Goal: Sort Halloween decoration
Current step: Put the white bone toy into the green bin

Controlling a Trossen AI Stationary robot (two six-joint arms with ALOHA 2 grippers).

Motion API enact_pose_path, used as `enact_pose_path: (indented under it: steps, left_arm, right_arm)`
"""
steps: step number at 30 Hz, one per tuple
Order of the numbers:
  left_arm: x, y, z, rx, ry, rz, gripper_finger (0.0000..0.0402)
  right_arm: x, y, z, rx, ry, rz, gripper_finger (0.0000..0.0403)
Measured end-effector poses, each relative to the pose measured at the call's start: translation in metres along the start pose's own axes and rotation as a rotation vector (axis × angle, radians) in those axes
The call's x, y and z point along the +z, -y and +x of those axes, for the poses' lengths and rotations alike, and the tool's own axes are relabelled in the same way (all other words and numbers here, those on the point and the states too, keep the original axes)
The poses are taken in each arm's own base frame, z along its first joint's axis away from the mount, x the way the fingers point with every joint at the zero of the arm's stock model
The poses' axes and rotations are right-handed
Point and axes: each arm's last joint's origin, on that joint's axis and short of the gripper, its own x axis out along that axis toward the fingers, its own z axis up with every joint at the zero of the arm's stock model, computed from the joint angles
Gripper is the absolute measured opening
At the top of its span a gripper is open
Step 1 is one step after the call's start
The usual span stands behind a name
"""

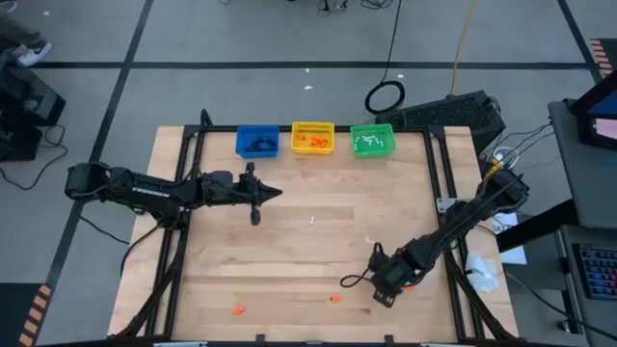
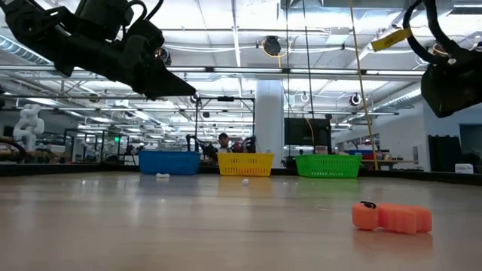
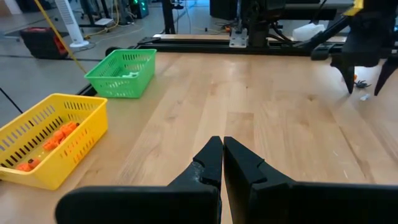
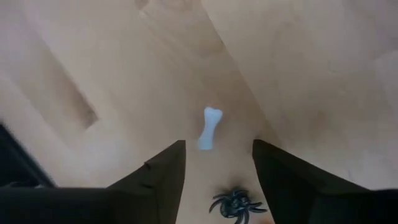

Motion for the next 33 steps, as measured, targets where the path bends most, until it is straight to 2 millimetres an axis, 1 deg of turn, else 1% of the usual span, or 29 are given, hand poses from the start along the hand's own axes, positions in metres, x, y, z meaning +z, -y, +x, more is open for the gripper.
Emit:
enact_pose_path:
  steps: [6,14,21,27,33]
  left_arm:
    - [0.000,-0.001,0.000,0.020,-0.004,0.000,0.0008]
    - [0.000,-0.001,0.000,0.023,-0.005,0.000,0.0008]
    - [0.000,-0.001,0.000,0.024,-0.005,0.000,0.0008]
    - [0.000,-0.001,0.000,0.023,-0.006,0.000,0.0008]
    - [-0.001,-0.001,0.000,0.023,-0.009,0.000,0.0008]
  right_arm:
    - [0.006,-0.011,0.009,-0.107,0.009,-0.003,0.0167]
    - [0.017,-0.018,0.017,-0.192,-0.004,0.028,0.0132]
    - [0.023,-0.024,0.011,-0.240,0.065,0.001,0.0097]
    - [0.024,-0.021,0.016,-0.262,0.071,-0.026,0.0070]
    - [0.025,-0.018,0.019,-0.283,0.048,-0.060,0.0058]
